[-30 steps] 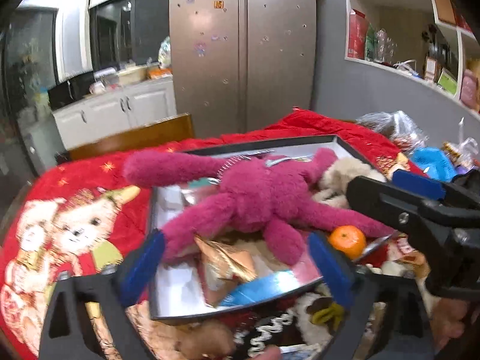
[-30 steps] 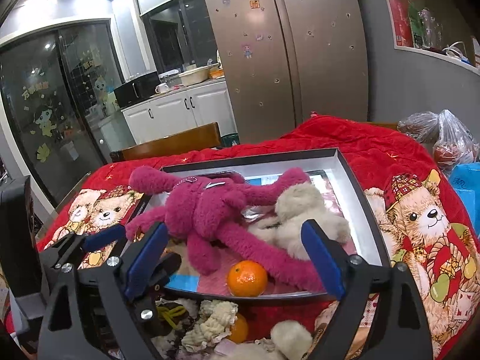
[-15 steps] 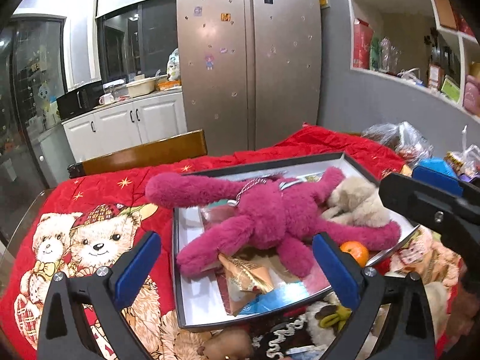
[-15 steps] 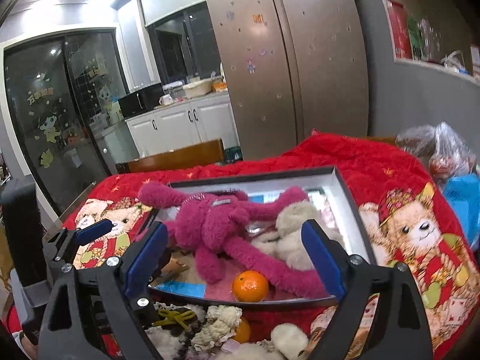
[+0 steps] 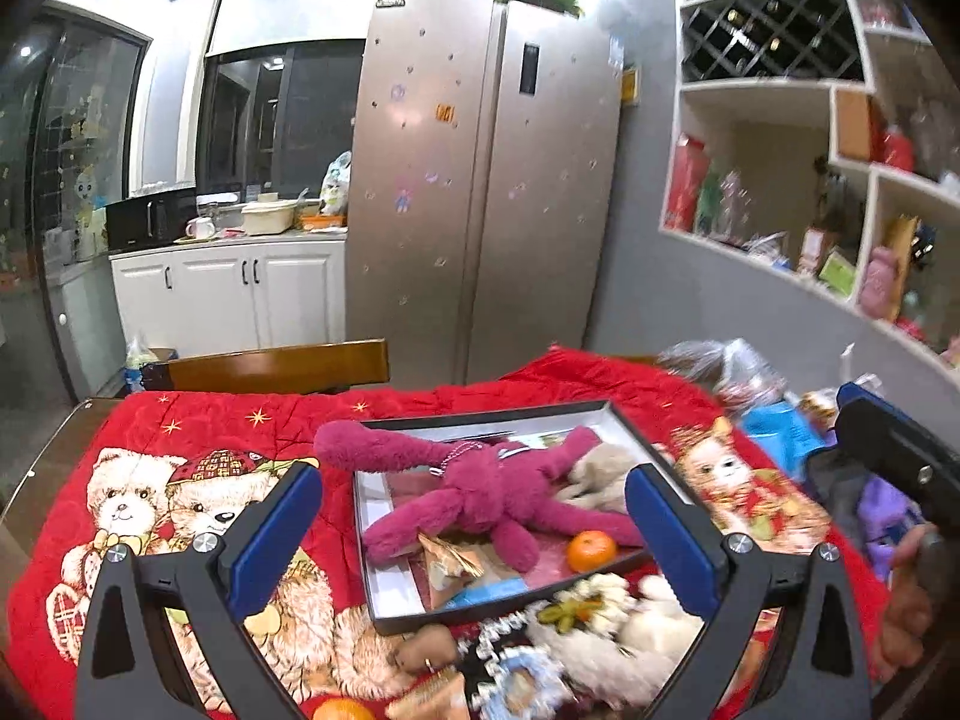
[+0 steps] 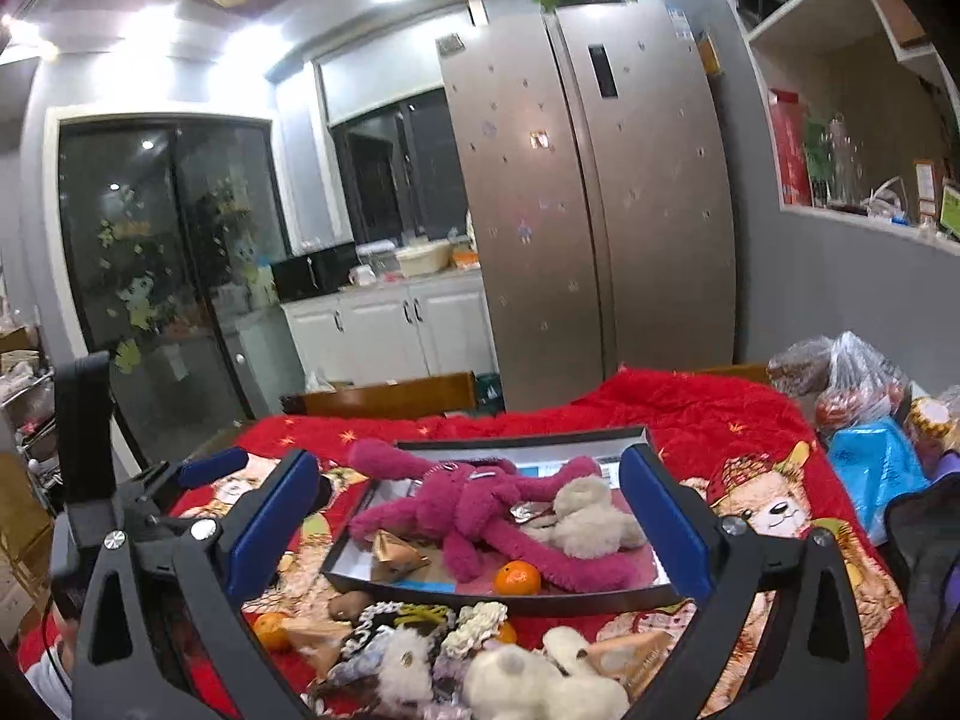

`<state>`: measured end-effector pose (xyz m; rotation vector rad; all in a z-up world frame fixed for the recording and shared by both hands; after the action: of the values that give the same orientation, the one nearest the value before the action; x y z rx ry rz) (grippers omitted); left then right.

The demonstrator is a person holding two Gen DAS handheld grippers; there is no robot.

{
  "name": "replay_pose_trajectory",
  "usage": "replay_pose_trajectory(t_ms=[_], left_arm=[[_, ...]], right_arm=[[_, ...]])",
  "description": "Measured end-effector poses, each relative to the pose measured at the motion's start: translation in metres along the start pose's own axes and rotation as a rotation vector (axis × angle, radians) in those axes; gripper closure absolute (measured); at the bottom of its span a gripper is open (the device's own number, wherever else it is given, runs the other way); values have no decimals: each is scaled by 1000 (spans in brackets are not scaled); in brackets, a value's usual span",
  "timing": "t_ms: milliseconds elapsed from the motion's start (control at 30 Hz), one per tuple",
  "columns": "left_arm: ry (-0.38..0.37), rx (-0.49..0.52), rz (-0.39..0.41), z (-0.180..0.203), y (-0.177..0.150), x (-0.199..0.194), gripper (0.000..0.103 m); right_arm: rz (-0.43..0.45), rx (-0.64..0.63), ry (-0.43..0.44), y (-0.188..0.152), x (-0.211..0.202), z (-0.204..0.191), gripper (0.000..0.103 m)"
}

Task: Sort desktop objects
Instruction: 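Move both grippers back from the box toward the pile of items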

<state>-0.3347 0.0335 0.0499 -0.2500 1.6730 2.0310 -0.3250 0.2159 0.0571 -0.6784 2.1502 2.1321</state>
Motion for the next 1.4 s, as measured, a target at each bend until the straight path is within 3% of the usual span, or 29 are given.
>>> replay_pose_trajectory(t_ms=[167, 333, 467, 567, 633, 700, 833, 967, 1100, 1400], left_arm=[[12, -3, -16, -13, -18, -27, 0], [81, 4, -7, -37, -49, -39, 0], [90, -7, -62, -52, -81, -31, 0], [104, -5, -118, -61, -107, -18, 0], [111, -1, -145, -64, -122, -11, 0], [132, 15, -145, -68, -127, -7, 0], [179, 77, -129, -69, -133, -2, 0], [180, 43, -182, -78, -139, 6, 0], [194, 9, -240, -87, -146, 15, 0], [228, 16, -279, -96, -150, 22, 0]], right_arm=[[35, -58, -54, -1, -51, 2, 1], [52, -71, -106, -16, -86, 6, 1], [50, -42, -119, -40, -93, 14, 1], [45, 72, -77, -72, -74, 25, 1], [-57, 139, -58, -104, -51, 33, 1], [-126, 130, -42, -126, -39, 35, 1], [-160, 56, -83, -137, -40, 36, 1], [-207, 86, -75, -144, -37, 36, 1], [-314, 125, -85, -167, -22, 41, 1], [-439, 40, -141, -202, -3, 41, 5]])
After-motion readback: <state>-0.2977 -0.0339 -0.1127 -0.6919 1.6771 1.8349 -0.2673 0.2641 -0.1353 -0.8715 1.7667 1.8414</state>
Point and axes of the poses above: each gripper's, at about its wrist camera, not at the fingertips, and x roughly the way its jaws point, z to its right, y to its top, the point moved 10 cm from there along x, roughly the way its jaws point, and after that the axes turned 7 degrees about -x, right-handed, at the moved point
